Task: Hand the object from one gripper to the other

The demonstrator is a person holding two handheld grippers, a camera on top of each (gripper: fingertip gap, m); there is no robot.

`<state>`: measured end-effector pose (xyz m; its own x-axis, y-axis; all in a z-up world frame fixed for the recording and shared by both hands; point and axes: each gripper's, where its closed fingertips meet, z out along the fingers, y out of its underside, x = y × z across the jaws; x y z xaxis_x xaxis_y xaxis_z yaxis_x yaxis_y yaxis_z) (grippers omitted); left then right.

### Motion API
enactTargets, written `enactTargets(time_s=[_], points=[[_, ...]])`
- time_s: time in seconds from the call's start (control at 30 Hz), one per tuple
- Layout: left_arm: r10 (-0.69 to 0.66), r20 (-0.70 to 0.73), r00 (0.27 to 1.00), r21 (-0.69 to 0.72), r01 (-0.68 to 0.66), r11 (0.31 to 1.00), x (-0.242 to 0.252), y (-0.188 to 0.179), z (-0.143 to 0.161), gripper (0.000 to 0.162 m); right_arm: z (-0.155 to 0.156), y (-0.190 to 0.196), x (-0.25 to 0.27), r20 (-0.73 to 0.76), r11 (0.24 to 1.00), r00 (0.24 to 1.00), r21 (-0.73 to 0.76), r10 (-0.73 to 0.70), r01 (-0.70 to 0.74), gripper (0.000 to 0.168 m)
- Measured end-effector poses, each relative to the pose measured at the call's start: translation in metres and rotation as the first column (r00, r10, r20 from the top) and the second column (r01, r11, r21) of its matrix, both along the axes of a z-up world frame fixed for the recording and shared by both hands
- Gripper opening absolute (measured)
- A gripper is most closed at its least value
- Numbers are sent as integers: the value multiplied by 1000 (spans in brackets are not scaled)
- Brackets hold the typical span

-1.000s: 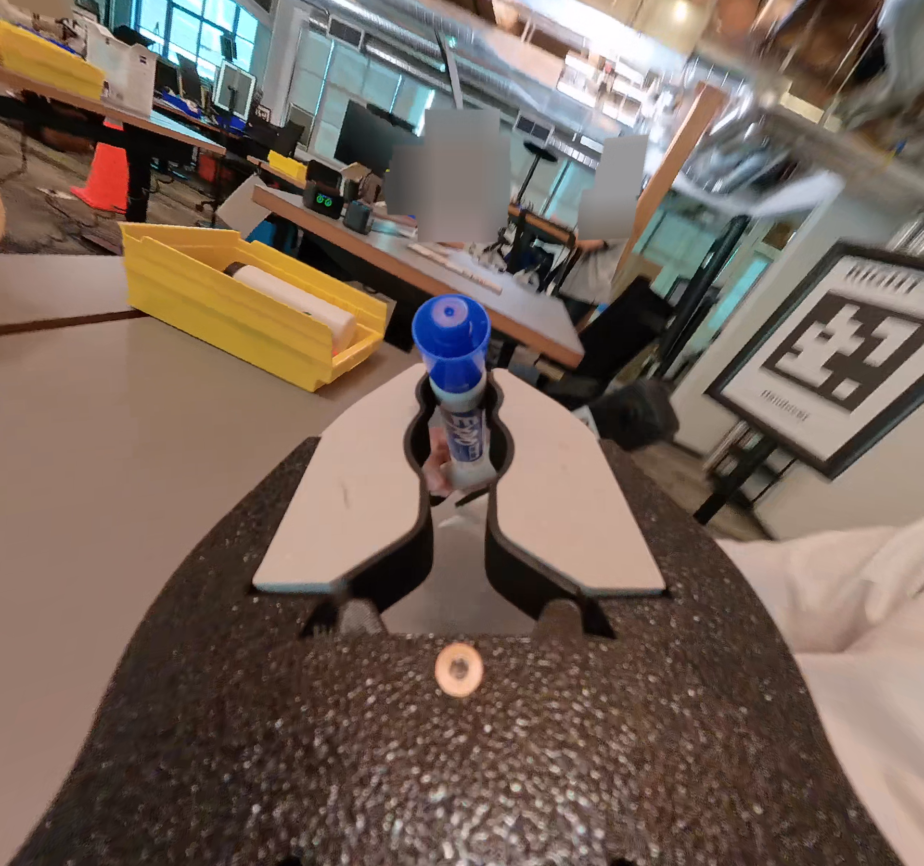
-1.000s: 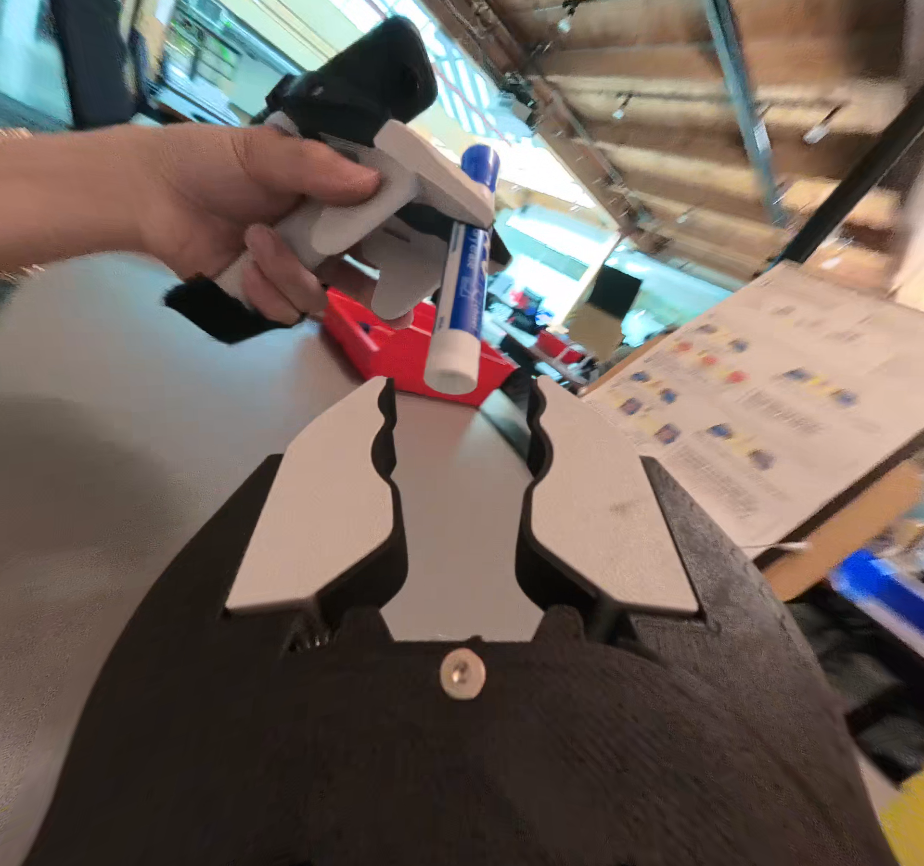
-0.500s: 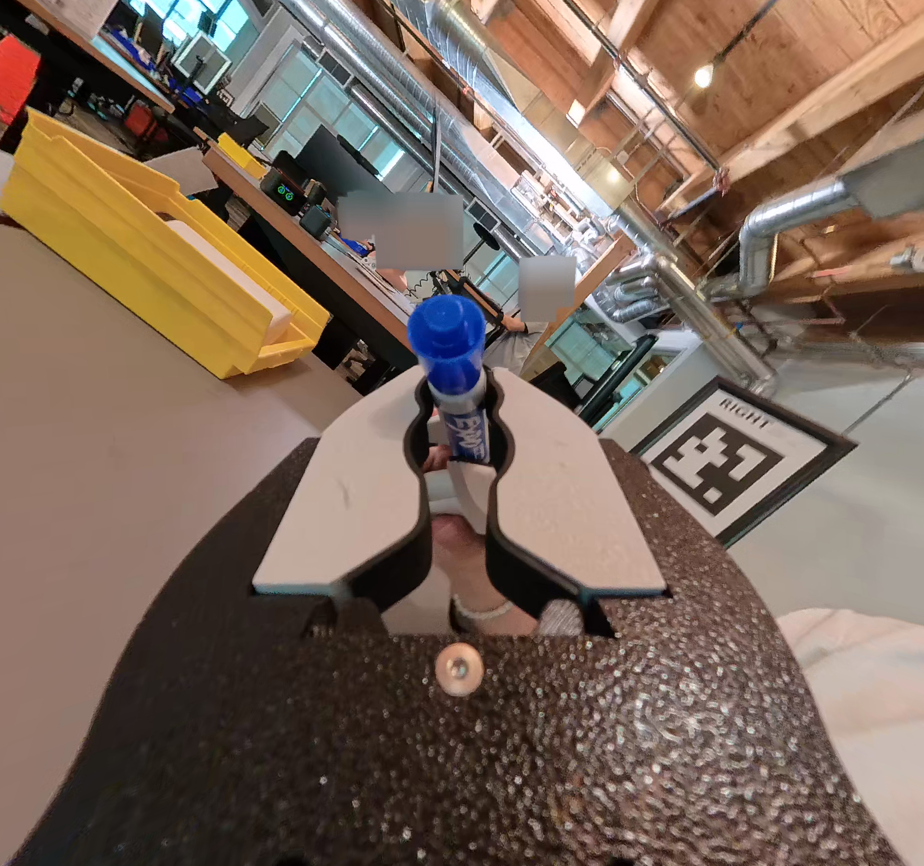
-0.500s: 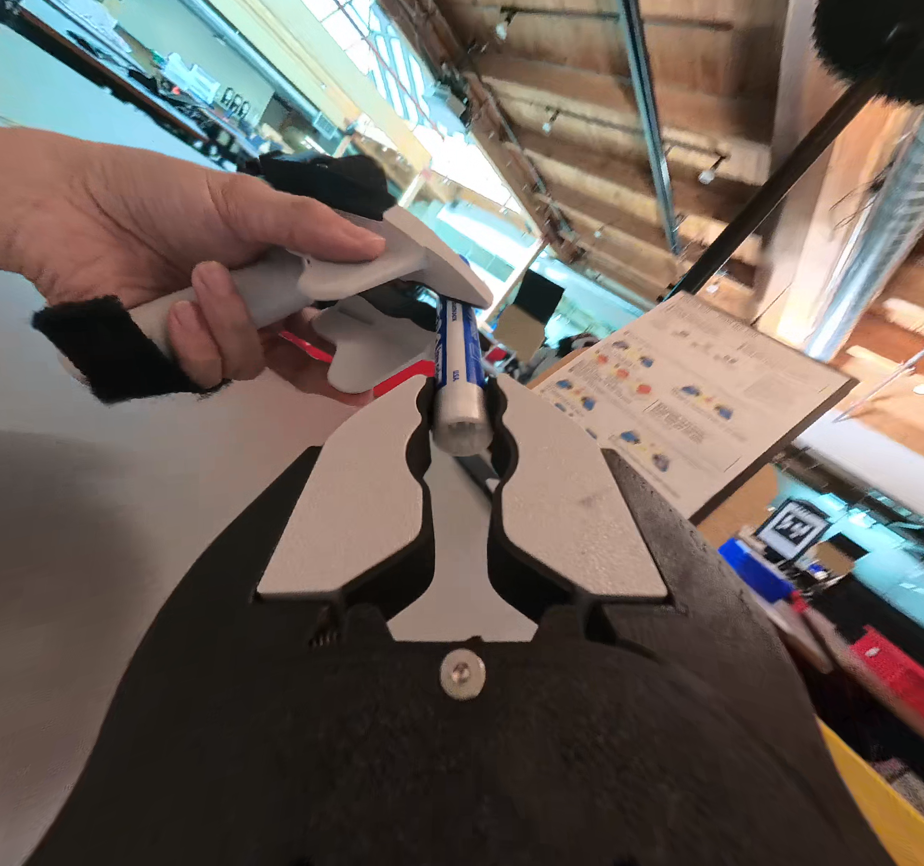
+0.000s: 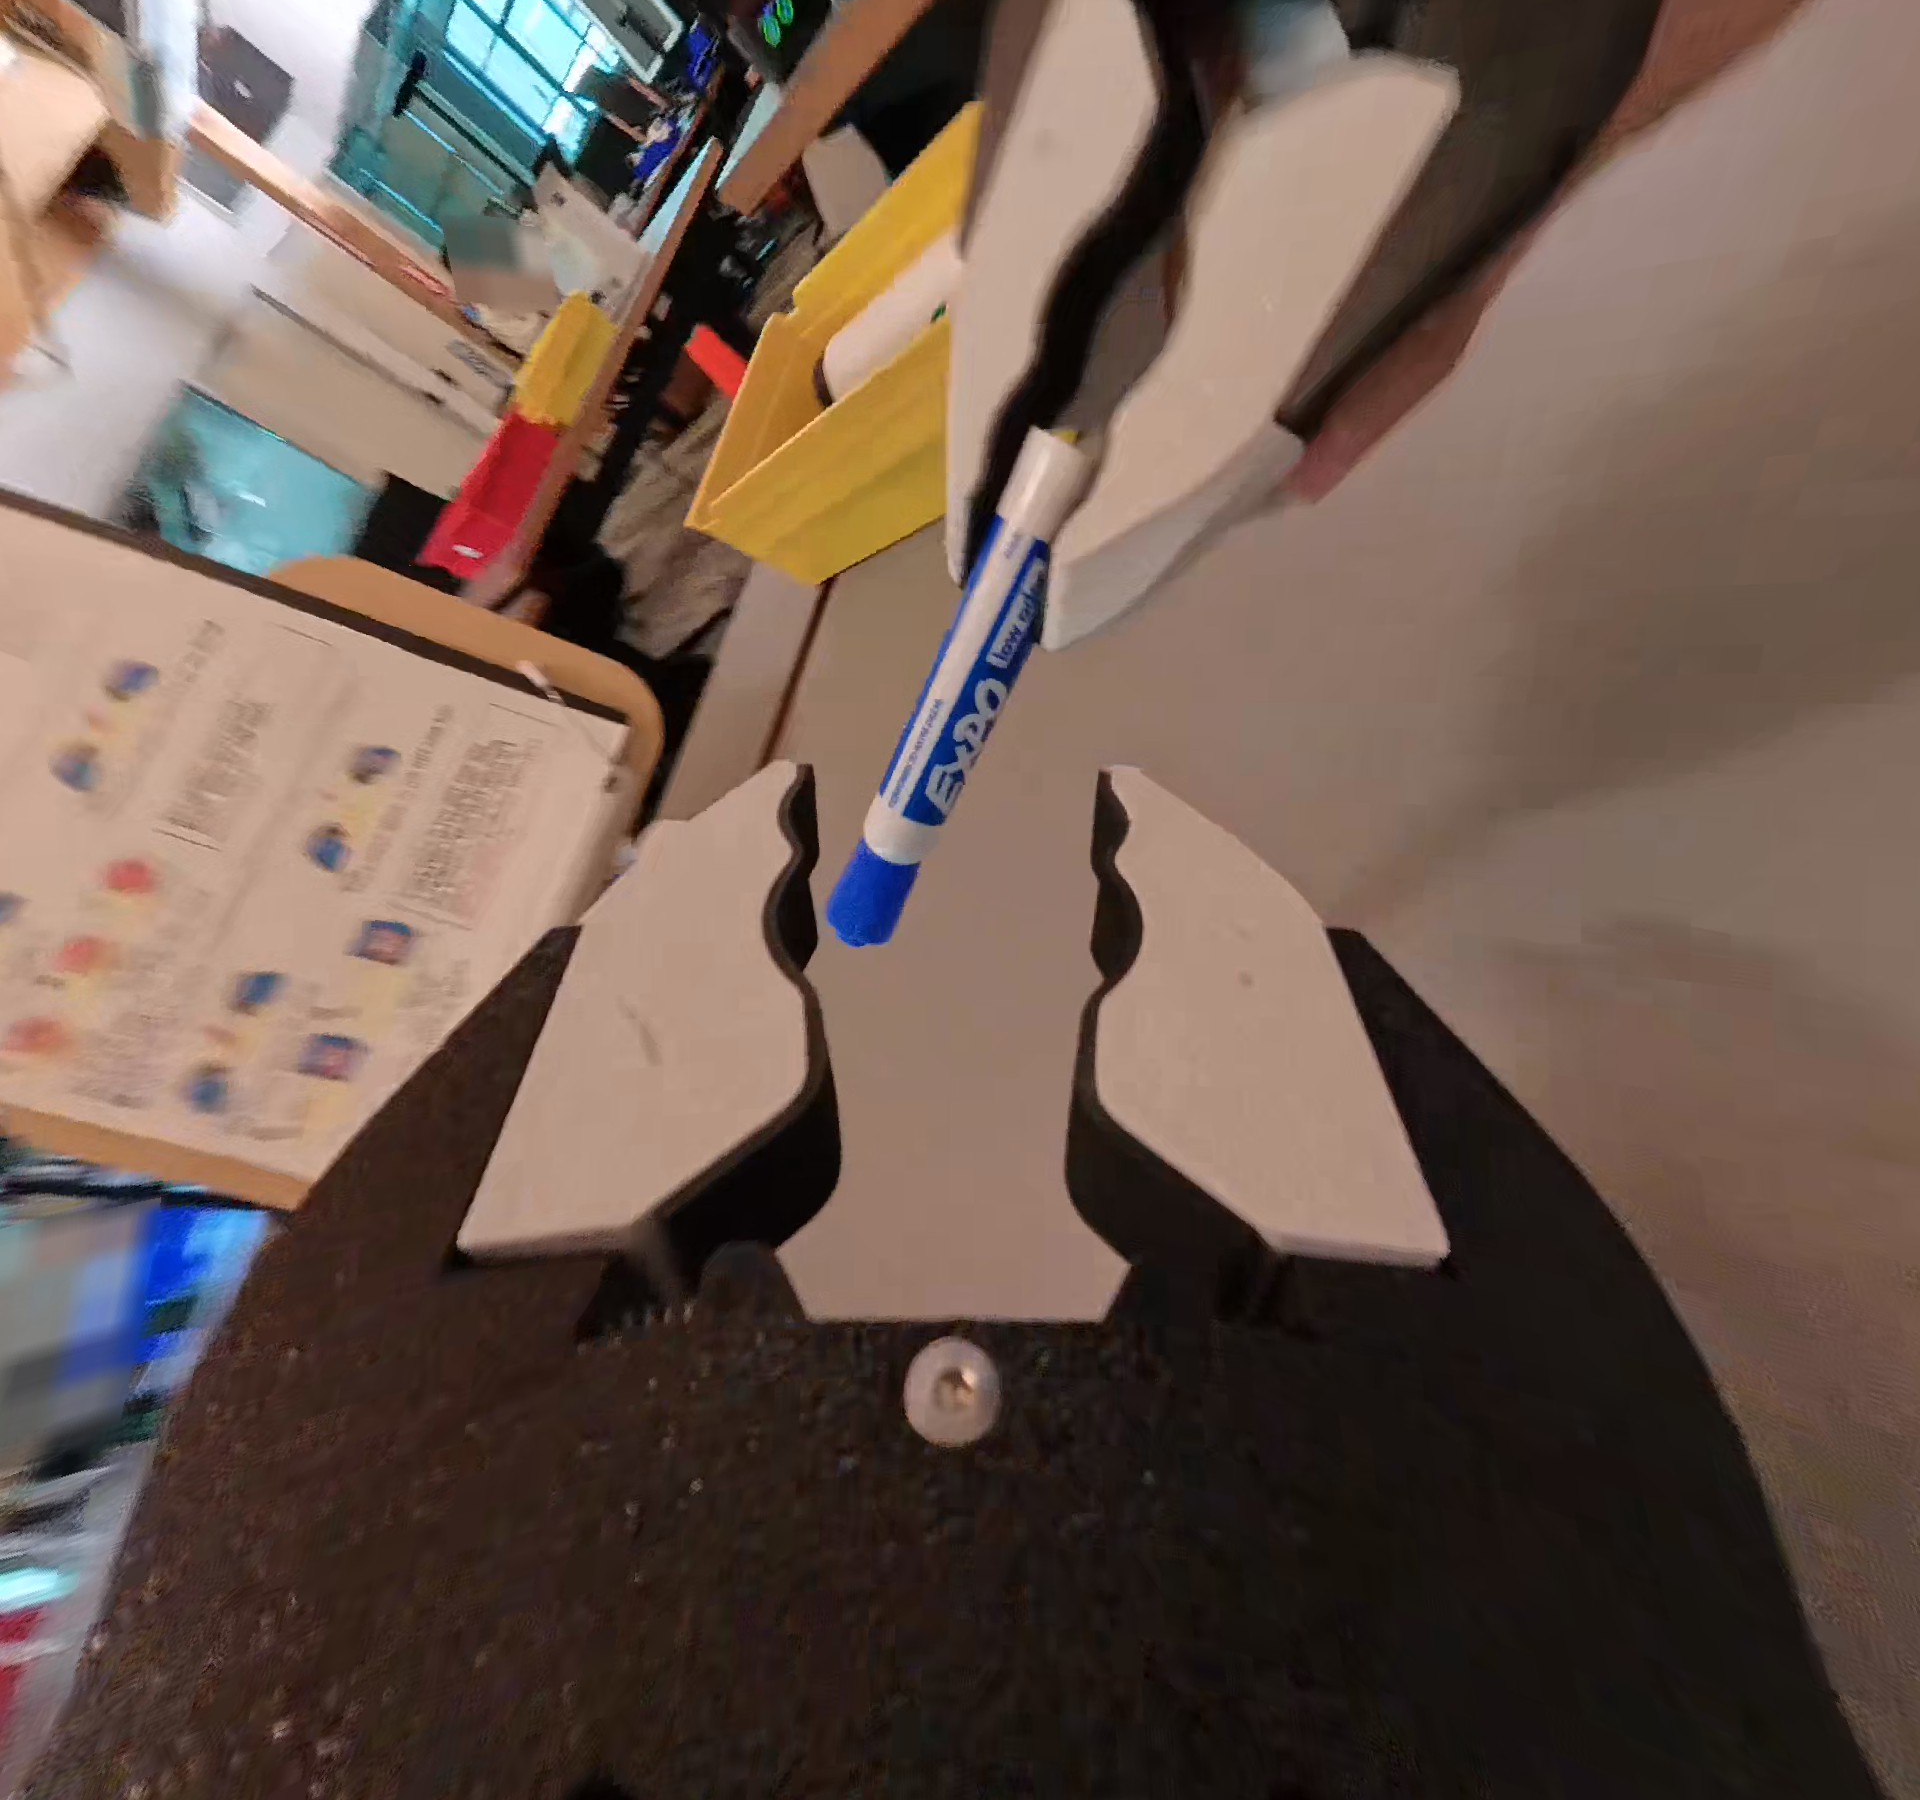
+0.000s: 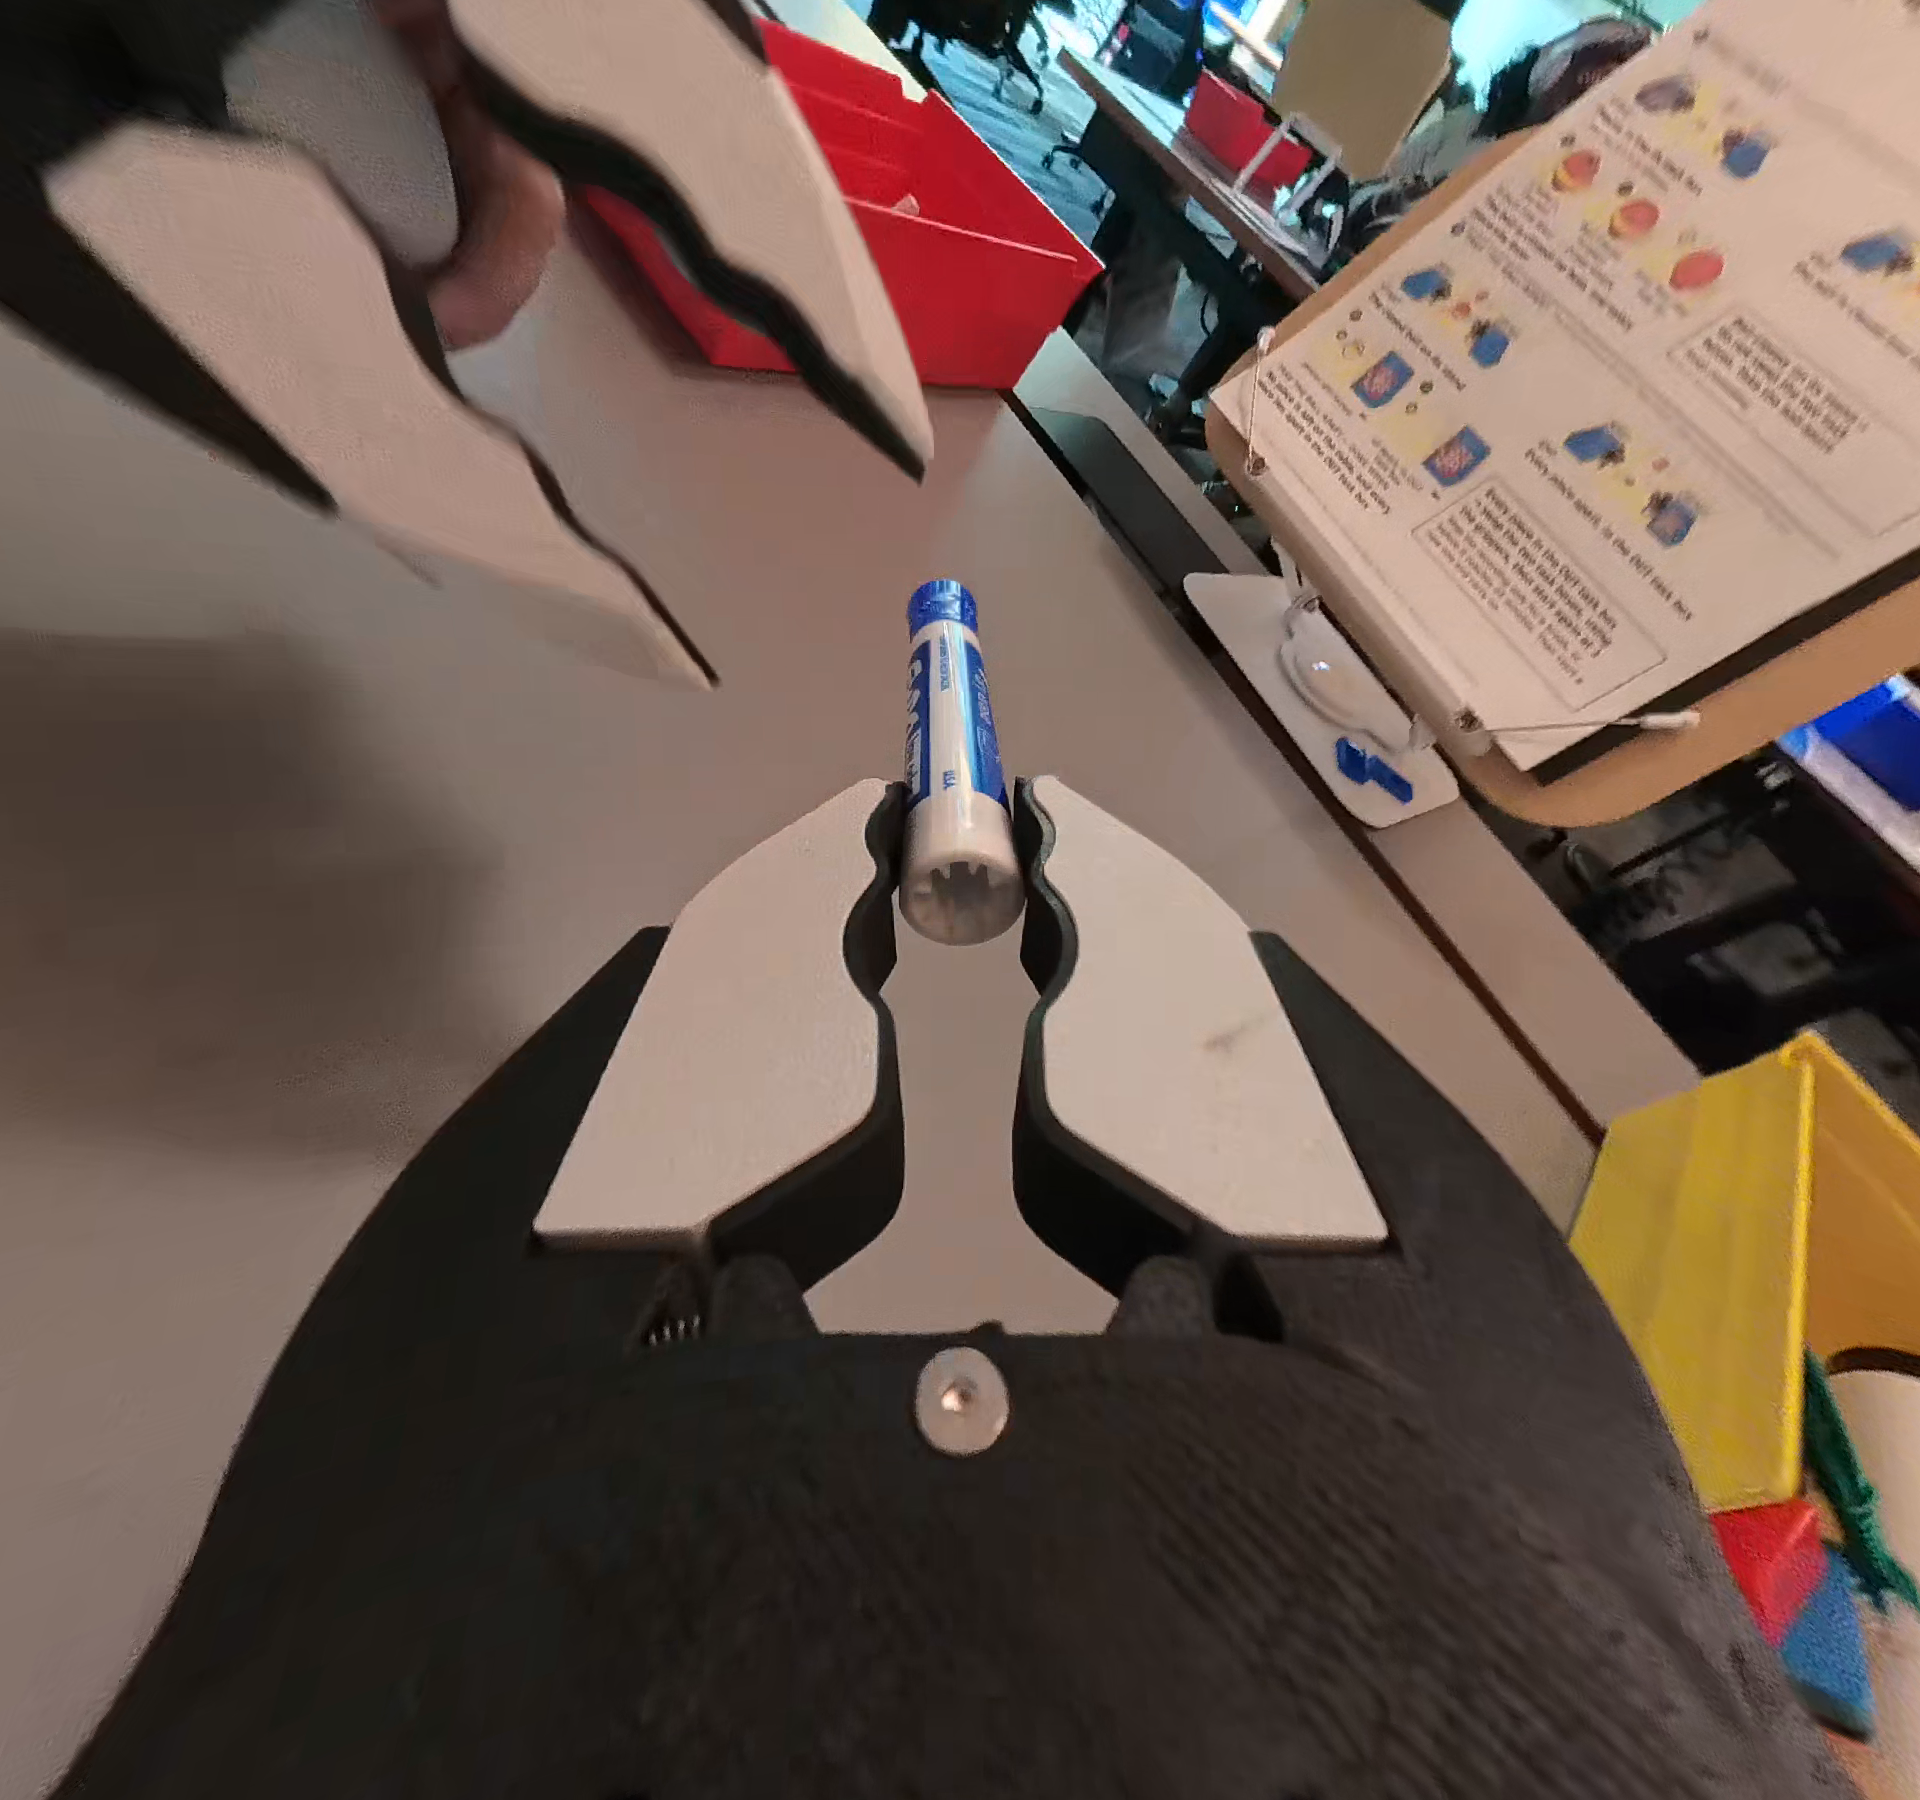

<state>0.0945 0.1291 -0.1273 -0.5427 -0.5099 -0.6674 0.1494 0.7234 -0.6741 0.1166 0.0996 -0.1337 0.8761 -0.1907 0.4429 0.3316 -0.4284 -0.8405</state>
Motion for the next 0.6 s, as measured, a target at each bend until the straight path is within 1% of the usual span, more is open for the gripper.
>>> enactTargets(time_s=[0.07, 0.13, 0.23, 0.3, 0.33, 0.43, 0.5, 0.53, 0.6], points=[[32, 84, 996, 152, -44, 987, 7, -1, -10, 50, -2, 4, -5, -76, 1000, 997, 8, -4, 4, 20], [52, 165, 985, 234, -90, 968, 13, -3, -14, 48, 2, 7, -10, -146, 999, 989, 46, -4, 11, 20], [41, 292, 955, 281, -126, 951, 18, -10, -12, 34, 7, 9, -15, -253, 995, 967, 97, 8, 18, 20], [43, 363, 931, 304, -162, 939, 21, -11, -11, 21, 7, 10, -16, -309, 993, 951, 118, 18, 20, 20], [45, 385, 922, 307, -174, 936, 22, -12, -12, 20, 5, 10, -16, -329, 992, 944, 121, 21, 20, 20], [86, 430, 899, 241, -206, 948, 26, -11, -10, 18, 5, 10, -13, -323, 990, 946, 140, 16, 31, 20], [101, 423, 900, 158, -184, 970, 27, -12, -8, 18, 9, 10, -13, -274, 986, 961, 169, 34, 13, 20], [120, 395, 911, 98, -172, 980, 27, -11, -7, 17, 13, 10, -13, -243, 981, 969, 194, 48, 0, 20], [162, 314, 936, -80, -144, 986, 29, -6, 1, 17, 22, 8, -13, -218, 967, 973, 253, 71, -14, 42]])
